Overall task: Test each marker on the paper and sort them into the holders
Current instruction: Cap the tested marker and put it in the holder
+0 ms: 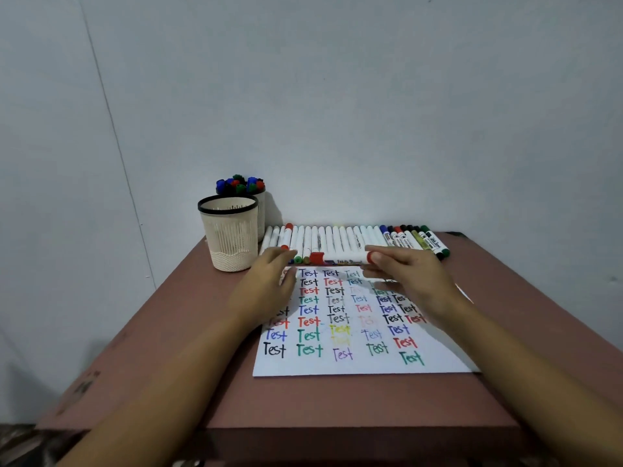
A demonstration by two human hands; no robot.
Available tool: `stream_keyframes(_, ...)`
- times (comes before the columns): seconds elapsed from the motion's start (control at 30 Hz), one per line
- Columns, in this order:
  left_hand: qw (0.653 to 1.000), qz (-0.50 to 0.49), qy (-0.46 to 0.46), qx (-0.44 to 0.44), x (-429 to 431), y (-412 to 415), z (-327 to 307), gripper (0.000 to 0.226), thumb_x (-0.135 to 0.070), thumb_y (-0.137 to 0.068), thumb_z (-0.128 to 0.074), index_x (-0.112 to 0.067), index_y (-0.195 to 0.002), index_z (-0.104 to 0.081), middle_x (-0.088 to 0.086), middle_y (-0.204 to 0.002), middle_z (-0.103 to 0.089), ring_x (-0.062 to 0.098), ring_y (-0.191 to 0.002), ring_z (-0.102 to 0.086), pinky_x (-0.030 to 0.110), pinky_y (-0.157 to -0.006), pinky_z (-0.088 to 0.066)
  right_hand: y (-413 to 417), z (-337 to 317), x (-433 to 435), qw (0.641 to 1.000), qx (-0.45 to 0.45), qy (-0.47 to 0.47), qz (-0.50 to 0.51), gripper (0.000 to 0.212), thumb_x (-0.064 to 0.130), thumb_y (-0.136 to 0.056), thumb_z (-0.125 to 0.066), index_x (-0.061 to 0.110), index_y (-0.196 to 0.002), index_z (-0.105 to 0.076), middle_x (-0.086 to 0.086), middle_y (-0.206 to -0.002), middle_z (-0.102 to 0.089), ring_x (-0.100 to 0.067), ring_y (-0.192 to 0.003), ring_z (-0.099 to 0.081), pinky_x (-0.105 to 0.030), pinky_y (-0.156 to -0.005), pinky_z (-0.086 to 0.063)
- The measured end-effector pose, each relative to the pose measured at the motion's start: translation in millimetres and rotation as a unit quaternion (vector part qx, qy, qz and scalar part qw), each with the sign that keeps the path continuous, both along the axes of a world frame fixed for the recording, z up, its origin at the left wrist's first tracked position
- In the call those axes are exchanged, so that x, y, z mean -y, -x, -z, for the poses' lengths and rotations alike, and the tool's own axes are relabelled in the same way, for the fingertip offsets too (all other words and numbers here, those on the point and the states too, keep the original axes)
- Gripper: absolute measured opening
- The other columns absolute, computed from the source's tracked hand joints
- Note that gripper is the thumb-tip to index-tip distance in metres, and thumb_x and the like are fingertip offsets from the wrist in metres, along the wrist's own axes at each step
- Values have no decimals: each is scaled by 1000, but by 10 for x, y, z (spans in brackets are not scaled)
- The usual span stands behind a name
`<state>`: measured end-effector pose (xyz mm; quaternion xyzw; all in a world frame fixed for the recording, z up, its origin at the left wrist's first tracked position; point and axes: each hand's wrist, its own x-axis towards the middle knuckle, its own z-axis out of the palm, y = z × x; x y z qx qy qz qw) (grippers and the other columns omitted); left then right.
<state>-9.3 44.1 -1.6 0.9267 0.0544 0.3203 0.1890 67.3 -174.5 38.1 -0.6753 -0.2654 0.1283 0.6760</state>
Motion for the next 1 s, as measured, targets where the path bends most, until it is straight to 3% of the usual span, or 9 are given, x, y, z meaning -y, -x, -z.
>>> stream_keyframes(0.13,993,103,-46,-17,163,23,-25,53,-36,-92,-52,-16,-140,-40,1,-138,-43,12,-125,-42,16,-97,-30,121,92,277,994,-85,-68,-29,17,14,-91,-55,15,-101,-68,-10,-93,-74,-18,-86,-71,-27,-74,-58)
stream_keyframes(0.23,990,103,-78,-49,290,33,-18,54,-37,-95,-47,-18,-143,-32,-1,-138,-43,12,-124,-43,23,-97,-36,142,143,312,981,-149,-123,-22,17,12,-94,-51,8,-96,-67,-14,-85,-73,-19,-76,-71,-28,-70,-59)
stream_keyframes(0.4,977,104,-186,5,437,37,-74,45,-34,-93,-40,0,-116,-57,13,-100,-62,29,-88,-60,34,-74,-48,100,128,269,972,-173,-161,2,21,23,-94,-53,8,-84,-63,-9,-71,-70,-19,-67,-65,-28,-61,-57)
stream_keyframes(0.5,983,119,-138,-10,563,65,-89,28,-20,-96,-47,0,-113,-53,14,-103,-57,28,-93,-54,28,-78,-39,138,138,228,973,-168,-156,-26,27,37,-72,-68,14,-85,-61,-4,-67,-62,-14,-60,-58,-25,-55,-50)
stream_keyframes(0.6,985,132,-103,-38,652,79,-87,18,-16,-94,-46,-3,-106,-48,14,-93,-56,32,-80,-53,45,-72,-44,179,173,180,986,-128,-92,-44,31,30,-67,-71,12,-91,-64,-3,-62,-57,-13,-57,-51,-21,-50,-43)
stream_keyframes(0.67,985,127,-106,-40,681,89,-85,20,-22,-90,-40,-5,-99,-45,13,-80,-56,32,-69,-51,50,-63,-44,197,186,168,990,-107,-67,-55,27,26,-69,-70,9,-90,-65,-3,-60,-57,-13,-54,-49,-22,-50,-41)
stream_keyframes(0.83,985,154,-70,-43,725,88,-79,11,-15,-93,-48,-7,-99,-44,2,-69,-48,24,-59,-46,38,-55,-37,179,220,159,990,-106,-77,-57,25,24,-72,-68,6,-88,-64,-5,-59,-58,-12,-48,-49,-21,-47,-39)
stream_keyframes(0.9,983,160,-68,-55,742,79,-84,16,-23,-95,-48,-9,-102,-47,-5,-71,-46,14,-60,-43,27,-55,-33,161,231,153,989,-114,-84,-44,18,21,-76,-66,5,-85,-65,-4,-58,-58,-10,-48,-49,-20,-49,-40)
stream_keyframes(1.0,986,134,-77,-59,747,77,-94,34,-41,-95,-40,-10,-98,-54,-3,-72,-51,15,-63,-46,29,-56,-32,151,250,154,988,-113,-94,-54,21,21,-74,-66,4,-85,-65,-4,-58,-58,-9,-51,-49,-18,-51,-41)
